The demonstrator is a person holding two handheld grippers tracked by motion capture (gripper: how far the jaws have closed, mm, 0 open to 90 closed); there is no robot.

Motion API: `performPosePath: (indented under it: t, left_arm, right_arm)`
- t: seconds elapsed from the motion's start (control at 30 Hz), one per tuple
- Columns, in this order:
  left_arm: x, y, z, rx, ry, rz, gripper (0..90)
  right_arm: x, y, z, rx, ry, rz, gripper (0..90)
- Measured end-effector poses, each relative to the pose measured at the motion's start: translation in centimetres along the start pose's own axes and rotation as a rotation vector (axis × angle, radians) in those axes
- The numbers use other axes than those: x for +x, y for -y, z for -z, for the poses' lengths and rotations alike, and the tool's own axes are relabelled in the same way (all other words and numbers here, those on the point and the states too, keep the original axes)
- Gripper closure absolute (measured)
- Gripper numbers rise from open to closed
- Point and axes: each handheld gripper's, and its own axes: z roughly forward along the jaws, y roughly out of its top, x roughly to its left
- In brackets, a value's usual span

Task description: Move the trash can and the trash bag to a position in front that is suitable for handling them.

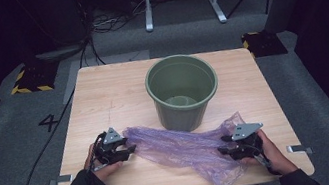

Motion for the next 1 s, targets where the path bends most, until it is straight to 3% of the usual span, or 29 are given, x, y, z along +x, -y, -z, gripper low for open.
performPosePath:
  t: [0.07, 0.1, 0.23, 0.3, 0.53, 0.6, 0.67, 0.73, 0.77, 0.8, 0.83, 0.87, 0.93, 1.0]
  left_arm:
    - [-0.2, -0.1, 0.0, -0.007, 0.004, -0.005, 40.0]
    - [-0.2, -0.2, 0.0, -0.015, 0.011, -0.006, 32.8]
    - [-0.1, -0.4, 0.3, -0.042, 0.032, 0.005, 26.2]
    - [-0.1, -0.4, 0.4, -0.045, 0.036, 0.010, 22.3]
    - [-0.2, -0.5, 0.2, -0.051, 0.070, 0.010, 21.3]
    - [-0.5, -0.6, 0.0, -0.052, 0.091, 0.003, 20.1]
    - [-0.8, -0.8, -0.3, -0.047, 0.100, -0.001, 20.3]
    - [-1.1, -0.9, -0.6, -0.048, 0.123, -0.006, 21.1]
    - [-1.4, -1.0, -0.8, -0.044, 0.127, -0.012, 22.3]
    - [-1.6, -1.1, -0.9, -0.036, 0.131, -0.022, 22.3]
    - [-1.8, -1.2, -1.1, -0.034, 0.135, -0.031, 24.0]
    - [-2.0, -1.4, -1.3, -0.030, 0.138, -0.043, 24.0]
    - [-2.4, -1.5, -1.5, -0.031, 0.150, -0.046, 27.1]
    - [-2.7, -1.6, -1.7, -0.030, 0.162, -0.052, 28.3]
  right_arm:
    - [-0.3, 0.1, 0.1, -0.003, 0.005, 0.006, 63.7]
    - [-0.8, 0.2, 0.1, -0.001, 0.020, 0.003, 68.4]
    - [-1.8, 0.2, 0.1, 0.005, 0.050, 0.000, 73.2]
    - [-3.3, 0.3, 0.2, 0.018, 0.089, -0.011, 75.8]
    - [-6.2, 0.5, 0.2, 0.031, 0.147, -0.046, 76.6]
    - [-7.5, 0.3, 0.1, 0.046, 0.184, -0.052, 76.5]
    - [-7.9, 0.3, 0.0, 0.050, 0.195, -0.055, 76.3]
    - [-8.7, 0.0, -0.1, 0.063, 0.217, -0.050, 73.6]
    - [-9.6, -0.3, -0.3, 0.077, 0.253, -0.057, 66.8]
    - [-9.6, -0.3, -0.3, 0.077, 0.253, -0.057, 66.8]
    - [-10.5, -0.5, -0.5, 0.087, 0.278, -0.072, 53.1]
    - [-10.5, -0.5, -0.5, 0.087, 0.278, -0.072, 53.1]
    - [-11.1, -0.9, -0.7, 0.104, 0.320, -0.075, 42.4]
    - [-11.2, -1.1, -0.6, 0.098, 0.331, -0.072, 34.2]
